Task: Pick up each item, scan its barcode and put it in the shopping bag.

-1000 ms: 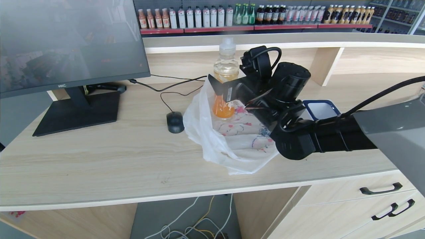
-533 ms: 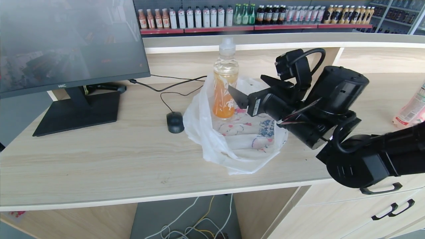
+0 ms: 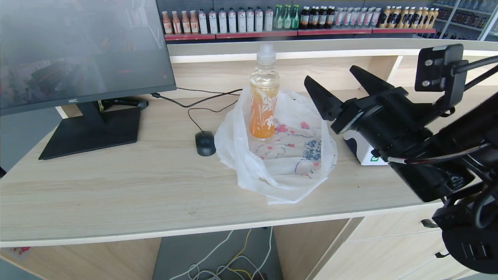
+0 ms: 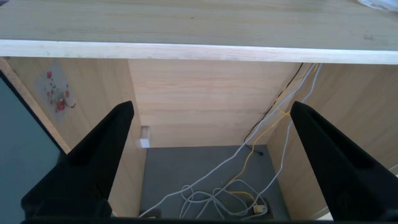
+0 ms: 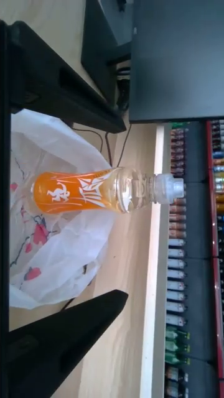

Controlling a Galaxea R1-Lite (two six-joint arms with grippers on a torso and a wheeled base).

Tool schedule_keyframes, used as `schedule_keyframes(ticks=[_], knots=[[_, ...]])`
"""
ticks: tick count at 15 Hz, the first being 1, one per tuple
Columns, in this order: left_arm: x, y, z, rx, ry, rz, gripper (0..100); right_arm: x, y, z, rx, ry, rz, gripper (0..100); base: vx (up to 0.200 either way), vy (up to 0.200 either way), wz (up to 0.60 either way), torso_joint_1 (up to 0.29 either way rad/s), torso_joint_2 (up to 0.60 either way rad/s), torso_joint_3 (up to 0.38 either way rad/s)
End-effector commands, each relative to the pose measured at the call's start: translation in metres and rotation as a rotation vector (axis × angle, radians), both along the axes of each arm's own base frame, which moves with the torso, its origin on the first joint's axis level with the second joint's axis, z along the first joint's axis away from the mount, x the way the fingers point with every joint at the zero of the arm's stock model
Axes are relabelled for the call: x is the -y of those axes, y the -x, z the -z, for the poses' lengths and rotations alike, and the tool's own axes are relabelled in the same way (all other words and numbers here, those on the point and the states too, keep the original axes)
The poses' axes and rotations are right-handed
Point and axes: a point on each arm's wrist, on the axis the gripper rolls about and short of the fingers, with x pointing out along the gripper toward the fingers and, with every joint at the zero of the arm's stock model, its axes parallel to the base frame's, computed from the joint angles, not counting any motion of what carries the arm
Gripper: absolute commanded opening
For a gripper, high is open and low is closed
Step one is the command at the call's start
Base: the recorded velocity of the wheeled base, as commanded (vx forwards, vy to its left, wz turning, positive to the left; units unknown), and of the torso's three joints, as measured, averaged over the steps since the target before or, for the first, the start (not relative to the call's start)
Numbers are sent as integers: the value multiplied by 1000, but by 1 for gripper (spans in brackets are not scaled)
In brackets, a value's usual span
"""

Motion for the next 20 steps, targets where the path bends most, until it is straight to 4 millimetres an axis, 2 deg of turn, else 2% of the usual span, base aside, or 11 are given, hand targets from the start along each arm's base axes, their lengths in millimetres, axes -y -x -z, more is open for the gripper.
schedule_keyframes(ticks=[1,3,6,9,18,20], knots=[[0,0,0,0,0,0,100,6,10,21,-39,27,2,100,0,0,0,0,0,0],[0,0,0,0,0,0,100,13,14,25,-45,32,15,100,0,0,0,0,0,0],[0,0,0,0,2,0,100,18,23,42,-101,73,11,100,0,0,0,0,0,0],[0,0,0,0,0,0,100,16,23,43,-107,74,3,100,-200,0,0,-1,1,5],[0,0,0,0,0,0,100,15,24,48,-121,82,-9,100,0,0,0,0,0,0],[0,0,0,0,0,0,100,16,24,49,-124,85,-6,100,0,-200,0,0,0,5]])
